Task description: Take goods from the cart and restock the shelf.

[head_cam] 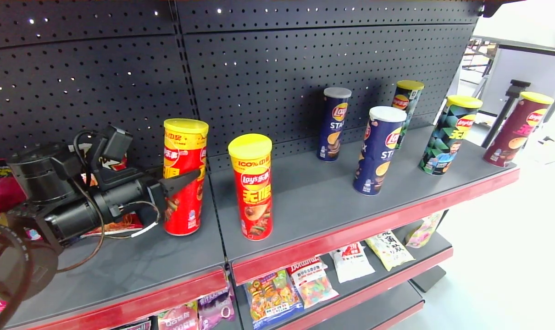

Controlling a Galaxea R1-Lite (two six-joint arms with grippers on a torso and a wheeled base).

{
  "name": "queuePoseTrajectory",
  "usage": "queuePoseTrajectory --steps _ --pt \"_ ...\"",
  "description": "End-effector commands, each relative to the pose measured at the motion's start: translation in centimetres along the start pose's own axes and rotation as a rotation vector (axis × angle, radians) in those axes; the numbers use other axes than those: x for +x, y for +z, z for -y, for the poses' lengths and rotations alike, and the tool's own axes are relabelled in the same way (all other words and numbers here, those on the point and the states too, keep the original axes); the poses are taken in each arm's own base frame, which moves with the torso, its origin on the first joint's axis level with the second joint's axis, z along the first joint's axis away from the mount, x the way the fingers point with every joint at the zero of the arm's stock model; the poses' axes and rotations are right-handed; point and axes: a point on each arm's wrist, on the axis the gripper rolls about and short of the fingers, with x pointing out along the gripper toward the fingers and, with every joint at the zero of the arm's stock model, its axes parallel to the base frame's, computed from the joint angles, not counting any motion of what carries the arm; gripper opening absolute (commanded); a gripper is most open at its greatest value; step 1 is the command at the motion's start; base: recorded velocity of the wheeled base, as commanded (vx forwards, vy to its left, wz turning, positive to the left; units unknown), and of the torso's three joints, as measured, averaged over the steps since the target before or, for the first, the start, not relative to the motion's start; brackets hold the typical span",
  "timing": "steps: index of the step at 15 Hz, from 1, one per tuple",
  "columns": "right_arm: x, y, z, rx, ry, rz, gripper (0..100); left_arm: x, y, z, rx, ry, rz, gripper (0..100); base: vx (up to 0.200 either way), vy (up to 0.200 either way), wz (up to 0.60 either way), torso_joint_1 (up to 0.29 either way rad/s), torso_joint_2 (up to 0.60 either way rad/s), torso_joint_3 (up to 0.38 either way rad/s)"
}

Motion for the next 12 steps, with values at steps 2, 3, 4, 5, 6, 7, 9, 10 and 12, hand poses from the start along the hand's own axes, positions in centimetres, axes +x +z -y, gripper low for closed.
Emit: queuePoseTrajectory --steps 2,3,4,5,6,7,9,10,12 --pt "-0.2 0.0 -0.1 0.039 -0.144 -0.006 100 0.8 -0.7 -0.5 -0.010 -0.003 -0.011 0 0.000 0.000 0.00 0.000 0.00 0.000" --pt "-0.8 -0.2 -0.1 0.059 -0.080 0.077 100 0.8 -0.7 -0.5 -0.023 -0.003 -0.012 0 0.000 0.000 0.00 0.000 0.00 0.000" --pt "-1.1 -0.4 -0.1 0.078 -0.013 0.124 100 0.8 -0.7 -0.5 -0.033 -0.003 -0.010 0 0.000 0.000 0.00 0.000 0.00 0.000" --pt "-1.4 -0.6 0.1 0.081 0.062 0.184 100 0.8 -0.6 -0.5 -0.033 -0.011 -0.001 0 0.000 0.000 0.00 0.000 0.00 0.000" --pt "-1.5 -0.6 0.1 0.080 0.064 0.190 100 0.8 -0.5 -0.5 -0.031 -0.013 0.006 0 0.000 0.000 0.00 0.000 0.00 0.000" --pt "-1.5 -0.6 0.1 0.086 0.045 0.187 100 0.9 -0.6 -0.5 -0.037 -0.014 0.012 0 0.000 0.000 0.00 0.000 0.00 0.000" --pt "-1.7 -0.7 0.1 0.081 0.022 0.213 100 1.0 -0.6 -0.5 -0.036 -0.017 0.018 0 0.000 0.000 0.00 0.000 0.00 0.000" --pt "-1.8 -0.8 0.1 0.085 0.018 0.226 100 1.0 -0.6 -0.5 -0.035 -0.017 0.019 0 0.000 0.000 0.00 0.000 0.00 0.000" --pt "-1.9 -0.9 0.1 0.105 0.003 0.238 100 1.2 -0.7 -0.7 -0.034 -0.018 0.021 0 0.000 0.000 0.00 0.000 0.00 0.000"
